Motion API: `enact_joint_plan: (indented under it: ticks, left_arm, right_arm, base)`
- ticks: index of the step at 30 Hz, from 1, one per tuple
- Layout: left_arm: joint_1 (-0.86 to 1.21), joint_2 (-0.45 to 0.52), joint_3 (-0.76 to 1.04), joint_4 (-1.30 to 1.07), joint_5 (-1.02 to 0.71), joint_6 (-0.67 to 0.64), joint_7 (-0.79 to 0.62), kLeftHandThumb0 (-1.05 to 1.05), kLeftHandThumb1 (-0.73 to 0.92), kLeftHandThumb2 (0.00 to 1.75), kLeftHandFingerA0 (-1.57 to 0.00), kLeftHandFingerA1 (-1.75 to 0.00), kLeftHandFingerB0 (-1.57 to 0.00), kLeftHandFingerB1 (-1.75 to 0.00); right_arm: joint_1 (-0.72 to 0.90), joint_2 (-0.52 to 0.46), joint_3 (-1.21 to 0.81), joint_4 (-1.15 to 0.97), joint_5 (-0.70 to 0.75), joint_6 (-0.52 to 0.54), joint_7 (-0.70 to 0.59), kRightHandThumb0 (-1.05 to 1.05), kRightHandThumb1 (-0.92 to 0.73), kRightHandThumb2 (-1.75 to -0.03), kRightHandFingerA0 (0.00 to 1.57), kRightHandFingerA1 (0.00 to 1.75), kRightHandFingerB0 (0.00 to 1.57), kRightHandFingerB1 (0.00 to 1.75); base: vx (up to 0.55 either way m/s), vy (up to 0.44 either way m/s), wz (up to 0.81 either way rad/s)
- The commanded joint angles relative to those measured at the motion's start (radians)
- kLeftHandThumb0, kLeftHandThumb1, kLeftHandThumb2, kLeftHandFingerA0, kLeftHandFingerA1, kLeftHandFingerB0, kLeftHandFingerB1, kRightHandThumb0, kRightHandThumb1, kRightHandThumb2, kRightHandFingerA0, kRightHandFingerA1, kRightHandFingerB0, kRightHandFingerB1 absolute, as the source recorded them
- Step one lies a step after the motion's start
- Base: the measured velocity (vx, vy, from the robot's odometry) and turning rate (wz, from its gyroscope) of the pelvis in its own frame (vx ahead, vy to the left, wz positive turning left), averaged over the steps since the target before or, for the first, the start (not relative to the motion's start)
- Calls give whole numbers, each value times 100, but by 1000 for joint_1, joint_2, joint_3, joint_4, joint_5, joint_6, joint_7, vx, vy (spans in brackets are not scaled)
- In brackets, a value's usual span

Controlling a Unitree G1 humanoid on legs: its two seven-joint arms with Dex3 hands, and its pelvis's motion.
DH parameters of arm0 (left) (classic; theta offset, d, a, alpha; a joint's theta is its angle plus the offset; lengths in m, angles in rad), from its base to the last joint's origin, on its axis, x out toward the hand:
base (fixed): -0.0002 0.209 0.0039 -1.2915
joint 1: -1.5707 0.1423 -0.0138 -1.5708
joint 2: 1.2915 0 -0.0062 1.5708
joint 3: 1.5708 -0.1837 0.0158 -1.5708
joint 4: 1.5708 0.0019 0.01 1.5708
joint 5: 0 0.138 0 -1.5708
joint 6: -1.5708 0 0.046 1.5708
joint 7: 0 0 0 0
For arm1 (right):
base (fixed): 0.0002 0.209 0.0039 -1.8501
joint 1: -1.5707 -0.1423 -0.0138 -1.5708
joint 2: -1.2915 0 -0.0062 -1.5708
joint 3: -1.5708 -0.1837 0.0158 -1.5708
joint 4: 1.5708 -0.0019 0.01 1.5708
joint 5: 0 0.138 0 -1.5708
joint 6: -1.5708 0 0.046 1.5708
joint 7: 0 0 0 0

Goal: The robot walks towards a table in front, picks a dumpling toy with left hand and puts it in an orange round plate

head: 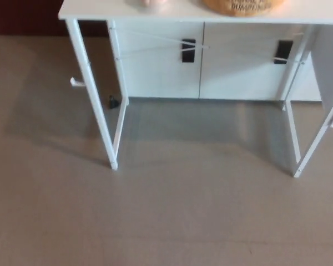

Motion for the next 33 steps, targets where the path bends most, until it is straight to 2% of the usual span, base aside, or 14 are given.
enact_joint_plan:
  ticks: [1, 7, 8, 12, 13, 14, 16, 19, 20, 24, 26, 31, 32, 33]
  left_arm:
    - [-6, 13, -8, 3, 17, 12, 28, -29, 51, 55, -38, -36, -26, -30]
    - [-4, 18, -23, 3, 30, 17, 36, -30, 51, 55, -40, -37, -25, -29]
    - [-4, 17, -17, 5, 20, 22, 24, -28, 52, 56, -50, -38, -25, -30]
    - [2, 20, -20, 5, 21, 24, 28, -31, 52, 56, -49, -38, -25, -30]
    - [8, 21, -21, 1, 20, 14, 27, -25, 36, 85, -34, -57, -12, -47]
    - [12, 22, -22, -2, 22, 6, 29, -32, 52, 55, -44, -37, -26, -30]
    - [15, 23, -23, -6, 22, 0, 29, -33, 52, 56, -54, -40, -26, -30]
    - [19, 22, -18, -11, 11, -3, 16, -32, 52, 56, -53, -39, -26, -30]
    - [18, 19, -9, -12, 0, -3, 3, -31, 52, 56, -64, -45, -25, -30]
    - [21, 21, -8, -10, 1, 0, 2, -32, 52, 56, -60, -41, -25, -30]
    - [26, 24, -12, -11, 9, -7, 2, -32, 52, 56, -50, -38, -25, -30]
    - [26, 23, -13, -9, 12, 4, 10, -31, 53, 56, -51, -38, -25, -30]
    - [27, 21, -12, -10, 10, 5, 11, -24, 37, 85, -33, -57, -12, -47]
    - [29, 22, -15, -10, 13, 5, 16, -32, 52, 56, -41, -36, -26, -30]
  right_arm:
    - [-4, -9, 17, 10, -19, 8, 5, -55, -54, -86, 53, 57, 34, 47]
    - [-3, -13, 22, 11, -17, 3, 15, -55, -54, -87, 53, 57, 35, 48]
    - [-3, -12, 19, 13, -12, 10, 24, -55, -54, -87, 53, 57, 34, 48]
    - [4, -11, 22, 7, -14, 12, 30, -55, -54, -87, 54, 58, 35, 49]
    - [3, -9, 20, 9, -12, 16, 34, -54, -55, -87, 55, 59, 35, 49]
    - [4, -7, 19, 10, -10, 17, 35, -54, -55, -87, 54, 59, 35, 49]
    - [4, -5, 16, 11, -8, 18, 33, -54, -55, -87, 55, 59, 35, 49]
    - [4, -5, 16, 11, -9, 14, 35, -55, -55, -87, 55, 59, 35, 49]
    - [0, -2, 13, 18, -7, 19, 36, -55, -55, -87, 55, 58, 35, 48]
    - [-2, 3, 10, 24, -5, 22, 41, -54, -55, -87, 56, 60, 35, 49]
    - [-1, 0, 14, 19, -9, 25, 46, -54, -56, -87, 54, 58, 35, 48]
    - [0, -2, 25, 14, -19, 20, 43, -54, -56, -87, 54, 58, 35, 49]
    - [-1, -1, 24, 17, -16, 22, 44, -55, -55, -87, 53, 58, 35, 49]
    - [-2, 0, 30, 18, -23, 24, 38, -56, -55, -87, 53, 57, 36, 48]
  base:
    - [486, 135, -21]
    - [519, 128, -39]
    - [470, 97, 0]
    - [369, 47, 7]
    - [308, -45, 13]
    - [315, -91, 24]
    - [357, -119, 24]
    - [368, -209, 52]
    - [311, -208, 29]
    - [229, -114, 6]
    - [228, -29, -9]
    - [188, 81, -16]
    - [211, 163, -20]
    - [215, 215, 40]
